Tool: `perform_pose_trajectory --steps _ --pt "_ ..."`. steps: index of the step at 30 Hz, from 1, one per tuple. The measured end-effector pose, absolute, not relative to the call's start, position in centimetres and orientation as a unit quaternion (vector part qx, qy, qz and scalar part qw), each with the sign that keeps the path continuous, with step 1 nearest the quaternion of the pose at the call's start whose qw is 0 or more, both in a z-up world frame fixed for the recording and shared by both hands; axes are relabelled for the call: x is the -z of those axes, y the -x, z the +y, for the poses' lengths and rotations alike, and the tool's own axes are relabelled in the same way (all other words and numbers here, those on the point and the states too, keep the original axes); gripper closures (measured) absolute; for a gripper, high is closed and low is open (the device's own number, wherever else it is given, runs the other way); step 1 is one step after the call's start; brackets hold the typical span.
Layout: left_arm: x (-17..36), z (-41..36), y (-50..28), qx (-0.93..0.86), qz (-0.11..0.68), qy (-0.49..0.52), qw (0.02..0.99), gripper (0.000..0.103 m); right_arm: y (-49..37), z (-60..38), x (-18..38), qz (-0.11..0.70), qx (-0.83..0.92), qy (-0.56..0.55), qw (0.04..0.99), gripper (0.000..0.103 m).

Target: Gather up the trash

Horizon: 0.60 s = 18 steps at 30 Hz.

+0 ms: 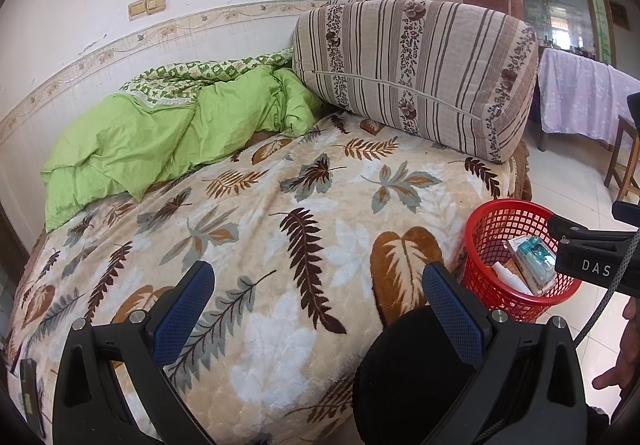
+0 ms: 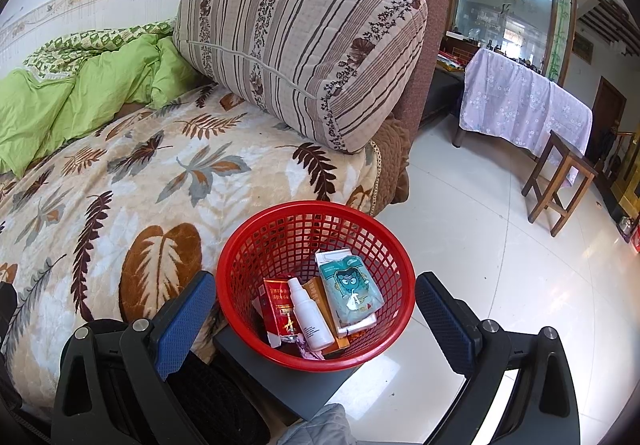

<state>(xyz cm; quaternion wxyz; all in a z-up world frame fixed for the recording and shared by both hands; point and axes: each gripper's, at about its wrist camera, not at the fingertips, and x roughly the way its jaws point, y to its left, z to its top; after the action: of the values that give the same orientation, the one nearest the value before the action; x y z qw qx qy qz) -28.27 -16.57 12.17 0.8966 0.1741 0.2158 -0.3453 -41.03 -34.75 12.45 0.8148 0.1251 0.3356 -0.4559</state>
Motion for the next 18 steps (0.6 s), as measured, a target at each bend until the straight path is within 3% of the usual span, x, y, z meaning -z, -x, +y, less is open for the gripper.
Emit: perform_pose_trajectory --steps 18 --pt "-12.26 -16.57 28.22 0.346 0.218 -0.173 0.896 0.0 40.6 -34.78 -12.62 0.337 0.449 -0.119 0.819 0.003"
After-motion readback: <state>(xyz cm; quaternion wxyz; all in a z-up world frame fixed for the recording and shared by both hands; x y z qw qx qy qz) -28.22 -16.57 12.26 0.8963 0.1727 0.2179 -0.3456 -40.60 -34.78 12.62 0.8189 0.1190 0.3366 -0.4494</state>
